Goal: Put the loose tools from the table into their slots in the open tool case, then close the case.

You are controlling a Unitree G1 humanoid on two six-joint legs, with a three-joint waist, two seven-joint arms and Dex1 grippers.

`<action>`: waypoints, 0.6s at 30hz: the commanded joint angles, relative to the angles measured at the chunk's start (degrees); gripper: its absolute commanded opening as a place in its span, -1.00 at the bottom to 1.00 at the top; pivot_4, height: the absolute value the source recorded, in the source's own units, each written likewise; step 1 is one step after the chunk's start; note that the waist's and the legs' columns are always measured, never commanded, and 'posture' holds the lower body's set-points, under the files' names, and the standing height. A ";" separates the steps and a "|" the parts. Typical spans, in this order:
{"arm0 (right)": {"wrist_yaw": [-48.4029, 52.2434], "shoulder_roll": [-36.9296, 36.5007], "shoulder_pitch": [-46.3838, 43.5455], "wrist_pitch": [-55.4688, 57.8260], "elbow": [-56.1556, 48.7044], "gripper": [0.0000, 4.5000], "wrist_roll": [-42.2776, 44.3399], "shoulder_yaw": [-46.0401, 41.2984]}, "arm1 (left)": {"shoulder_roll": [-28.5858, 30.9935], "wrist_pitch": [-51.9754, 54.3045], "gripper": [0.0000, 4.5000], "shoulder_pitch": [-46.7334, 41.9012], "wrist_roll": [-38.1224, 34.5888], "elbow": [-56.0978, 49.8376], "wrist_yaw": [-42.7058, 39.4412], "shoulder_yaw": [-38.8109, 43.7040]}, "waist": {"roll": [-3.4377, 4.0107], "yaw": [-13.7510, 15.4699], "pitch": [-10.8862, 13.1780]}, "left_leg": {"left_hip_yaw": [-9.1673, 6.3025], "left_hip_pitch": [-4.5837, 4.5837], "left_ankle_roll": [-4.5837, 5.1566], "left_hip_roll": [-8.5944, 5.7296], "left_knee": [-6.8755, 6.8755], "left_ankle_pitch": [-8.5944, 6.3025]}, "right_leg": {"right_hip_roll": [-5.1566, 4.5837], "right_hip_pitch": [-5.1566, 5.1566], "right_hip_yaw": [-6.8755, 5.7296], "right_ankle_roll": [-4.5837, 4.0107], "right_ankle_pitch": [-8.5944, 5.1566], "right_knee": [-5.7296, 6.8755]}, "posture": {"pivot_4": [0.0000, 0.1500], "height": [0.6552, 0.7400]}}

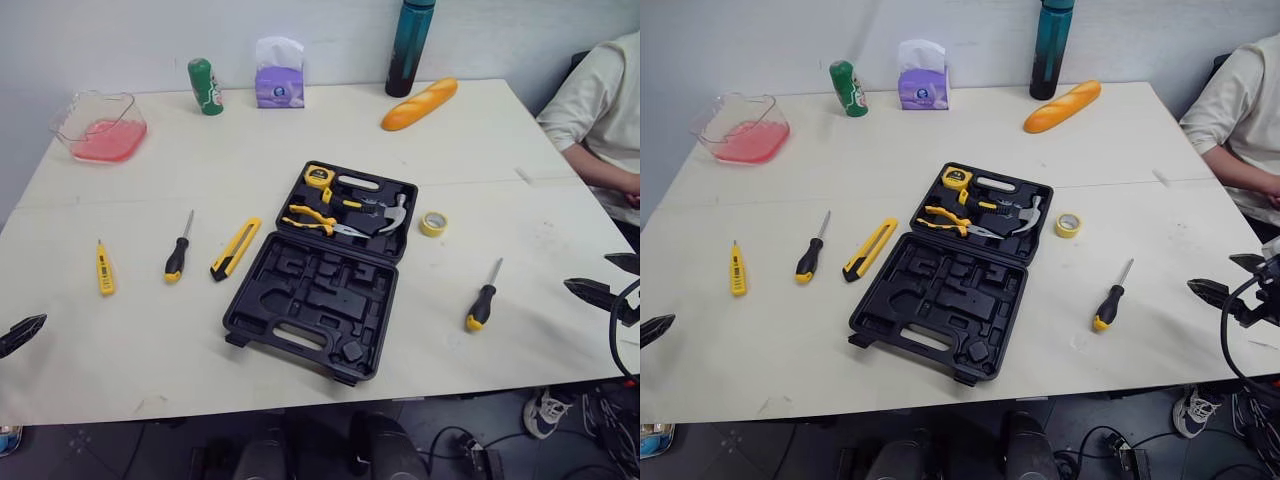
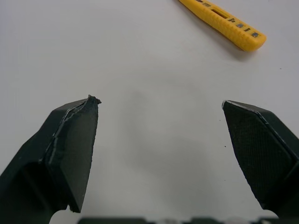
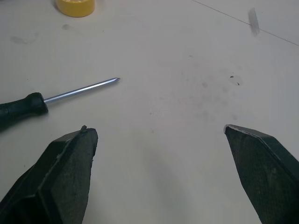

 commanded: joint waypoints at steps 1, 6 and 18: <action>-1.02 -0.16 0.42 -0.12 -2.49 1.00 0.51 -2.34 | 0.47 -0.13 0.98 -0.64 -0.45 -2.15 0.09 0.26 | 0.00 0.01 0.00 | 0.00 0.00 0.00 0.00 0.00 0.00 | 0.00 0.00 0.00 0.00 0.00 0.00 | 1.00 1.00; -2.25 0.06 2.17 -0.92 -4.37 1.00 -0.22 -2.51 | -0.24 0.55 0.98 -2.56 -0.39 -4.00 0.58 -1.88 | 0.31 -1.07 0.14 | -2.05 -0.17 0.35 -0.88 -0.70 0.58 | -1.03 1.64 -2.31 0.18 0.05 -0.74 | 1.00 1.00; -2.58 -0.36 4.29 1.09 -4.95 1.00 0.57 -5.60 | -0.79 2.07 0.98 -3.81 -0.89 -6.18 0.57 -3.59 | 0.27 1.72 0.21 | -3.10 0.06 0.46 -1.65 -0.96 1.28 | -1.89 2.07 -3.50 0.54 0.04 -1.03 | 1.00 1.00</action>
